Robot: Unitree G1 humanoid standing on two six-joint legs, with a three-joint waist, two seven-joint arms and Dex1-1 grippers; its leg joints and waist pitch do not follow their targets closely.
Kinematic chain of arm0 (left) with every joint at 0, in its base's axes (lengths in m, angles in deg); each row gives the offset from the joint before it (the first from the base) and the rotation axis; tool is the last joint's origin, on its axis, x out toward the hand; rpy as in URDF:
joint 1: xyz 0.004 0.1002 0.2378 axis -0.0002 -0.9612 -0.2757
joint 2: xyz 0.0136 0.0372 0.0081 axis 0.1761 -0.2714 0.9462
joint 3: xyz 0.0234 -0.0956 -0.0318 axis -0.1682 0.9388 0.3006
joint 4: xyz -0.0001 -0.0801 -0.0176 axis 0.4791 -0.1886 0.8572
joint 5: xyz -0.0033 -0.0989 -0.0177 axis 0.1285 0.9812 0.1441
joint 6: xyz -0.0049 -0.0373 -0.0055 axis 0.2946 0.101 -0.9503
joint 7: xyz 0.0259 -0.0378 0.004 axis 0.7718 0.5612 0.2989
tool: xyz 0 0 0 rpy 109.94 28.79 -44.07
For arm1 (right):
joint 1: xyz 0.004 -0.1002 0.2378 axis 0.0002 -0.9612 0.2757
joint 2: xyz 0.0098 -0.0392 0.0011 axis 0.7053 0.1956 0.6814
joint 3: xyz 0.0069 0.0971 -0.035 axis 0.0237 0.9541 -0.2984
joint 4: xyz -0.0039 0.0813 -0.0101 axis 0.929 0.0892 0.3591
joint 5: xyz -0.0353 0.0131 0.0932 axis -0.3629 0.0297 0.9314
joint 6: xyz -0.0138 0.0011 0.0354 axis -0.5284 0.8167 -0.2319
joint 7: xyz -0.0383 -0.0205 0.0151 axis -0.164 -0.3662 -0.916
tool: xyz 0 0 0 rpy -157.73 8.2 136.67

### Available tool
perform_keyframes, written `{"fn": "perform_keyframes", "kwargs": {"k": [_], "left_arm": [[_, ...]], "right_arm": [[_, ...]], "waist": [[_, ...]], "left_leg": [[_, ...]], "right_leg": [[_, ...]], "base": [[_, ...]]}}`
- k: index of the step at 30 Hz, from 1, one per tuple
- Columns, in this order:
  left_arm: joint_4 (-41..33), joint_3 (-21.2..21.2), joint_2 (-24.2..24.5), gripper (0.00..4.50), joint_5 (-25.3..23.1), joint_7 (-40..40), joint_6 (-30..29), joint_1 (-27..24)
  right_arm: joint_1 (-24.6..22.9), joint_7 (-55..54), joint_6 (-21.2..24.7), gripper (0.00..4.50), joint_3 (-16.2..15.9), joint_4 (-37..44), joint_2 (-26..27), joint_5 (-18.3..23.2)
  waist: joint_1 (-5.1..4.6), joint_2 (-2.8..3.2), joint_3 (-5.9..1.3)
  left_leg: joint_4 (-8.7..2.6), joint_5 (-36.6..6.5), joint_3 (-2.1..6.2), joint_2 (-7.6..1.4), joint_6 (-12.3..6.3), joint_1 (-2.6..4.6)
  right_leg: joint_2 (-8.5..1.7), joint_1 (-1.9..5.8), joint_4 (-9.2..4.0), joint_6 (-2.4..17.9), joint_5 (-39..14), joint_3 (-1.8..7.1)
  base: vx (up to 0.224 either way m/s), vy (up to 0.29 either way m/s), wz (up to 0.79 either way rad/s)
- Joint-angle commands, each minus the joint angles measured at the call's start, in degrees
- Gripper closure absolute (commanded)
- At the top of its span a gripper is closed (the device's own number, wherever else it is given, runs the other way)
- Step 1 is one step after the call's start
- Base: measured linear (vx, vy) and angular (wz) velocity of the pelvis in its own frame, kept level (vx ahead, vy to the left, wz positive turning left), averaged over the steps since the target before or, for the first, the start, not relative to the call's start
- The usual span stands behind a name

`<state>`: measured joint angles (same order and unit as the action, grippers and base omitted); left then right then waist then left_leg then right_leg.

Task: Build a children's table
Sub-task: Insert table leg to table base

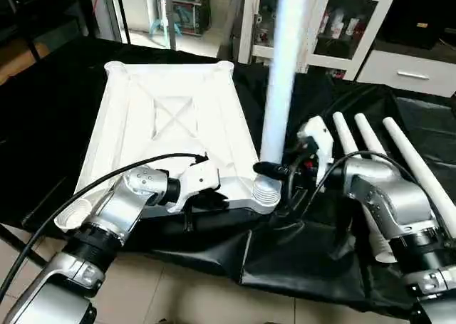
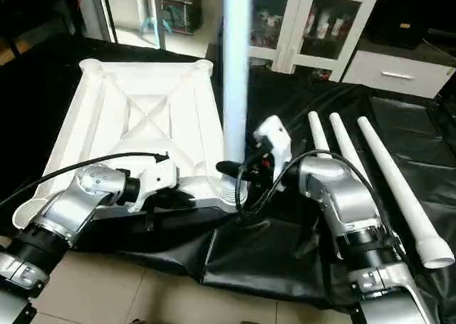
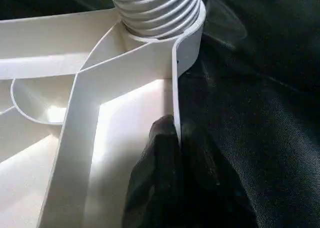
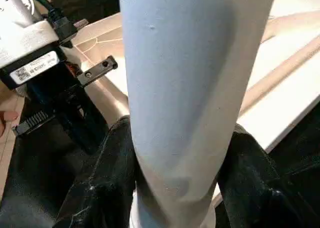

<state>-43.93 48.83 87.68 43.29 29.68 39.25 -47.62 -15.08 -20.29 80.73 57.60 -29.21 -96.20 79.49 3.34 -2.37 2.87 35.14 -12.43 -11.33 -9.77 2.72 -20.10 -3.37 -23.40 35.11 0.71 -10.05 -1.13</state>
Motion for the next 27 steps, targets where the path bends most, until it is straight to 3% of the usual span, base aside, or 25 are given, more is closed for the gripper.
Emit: {"fn": "perform_keyframes", "kwargs": {"k": [1, 11, 12, 14, 17, 23, 27], "left_arm": [[0.2, -3.6, -0.8, 4.47, -1.2, 2.3, -0.3, -1.5], [0.3, -3.4, -0.8, 4.47, -1.5, 2.3, -0.5, -1.5], [0.4, -3.3, -0.8, 4.47, -1.6, 2.3, -0.4, -1.4], [0.4, -3.3, -0.8, 4.47, -1.6, 2.3, -0.4, -1.4], [0.9, -3.2, -0.8, 4.47, -1.7, 2.2, -0.3, -1.2], [1.2, -3.0, -0.9, 4.47, -1.7, 2.2, -0.3, -1.0], [1.1, -2.9, -0.8, 4.47, -1.7, 2.2, -0.3, -1.1]], "right_arm": [[0.0, 1.2, 1.2, 2.66, -2.2, -0.2, 0.1, -0.6], [-1.7, -1.1, -0.1, 2.66, 0.2, -1.0, 0.7, -0.9], [-2.3, -1.4, 0.1, 2.66, 0.8, -1.0, 0.7, -0.5], [-2.3, -1.4, 0.1, 2.66, 0.8, -1.0, 0.7, -0.5], [-4.5, -2.2, 0.8, 2.66, 2.4, -0.6, 0.6, 0.5], [-7.6, -3.3, 0.7, 2.66, 4.0, -0.3, 0.9, 1.2], [-9.6, -4.1, 0.4, 2.66, 5.3, 0.3, 1.0, 1.7]], "waist": [[0.10, 0.21, -3.29], [0.12, 0.26, -3.29], [0.17, 0.70, -3.28], [0.09, 0.43, -3.29], [0.12, 0.76, -3.25], [0.27, 0.57, -3.26], [0.39, 0.83, -3.19]], "left_leg": [[-4.67, -9.6, 1.56, -3.46, -0.45, 0.60], [-4.78, -10.1, 1.59, -3.48, -0.02, 0.60], [-4.82, -10.3, 1.64, -3.47, 0.14, 0.64], [-4.81, -10.5, 1.57, -3.45, 0.19, 0.67], [-4.89, -11.1, 1.63, -3.46, 0.36, 0.69], [-4.95, -11.4, 1.62, -3.44, 0.22, 0.66], [-5.14, -12.7, 1.71, -3.52, 0.63, 0.80]], "right_leg": [[-4.66, 2.46, -3.79, 13.6, -10.7, 2.23], [-4.71, 2.45, -3.89, 13.4, -11.0, 2.26], [-4.69, 2.43, -3.88, 13.5, -10.9, 2.26], [-4.61, 2.43, -3.94, 13.5, -10.6, 2.23], [-4.62, 2.45, -4.01, 13.6, -10.7, 2.25], [-4.65, 2.52, -4.11, 13.5, -11.0, 2.24], [-4.65, 2.37, -4.35, 12.9, -12.7, 2.25]], "base": [[0.000, 0.000, 0.00], [0.000, 0.000, 0.00], [0.000, 0.000, 0.00], [0.000, 0.000, 0.00], [0.000, 0.000, 0.00], [0.000, 0.000, 0.00], [0.000, 0.000, 0.00]]}}
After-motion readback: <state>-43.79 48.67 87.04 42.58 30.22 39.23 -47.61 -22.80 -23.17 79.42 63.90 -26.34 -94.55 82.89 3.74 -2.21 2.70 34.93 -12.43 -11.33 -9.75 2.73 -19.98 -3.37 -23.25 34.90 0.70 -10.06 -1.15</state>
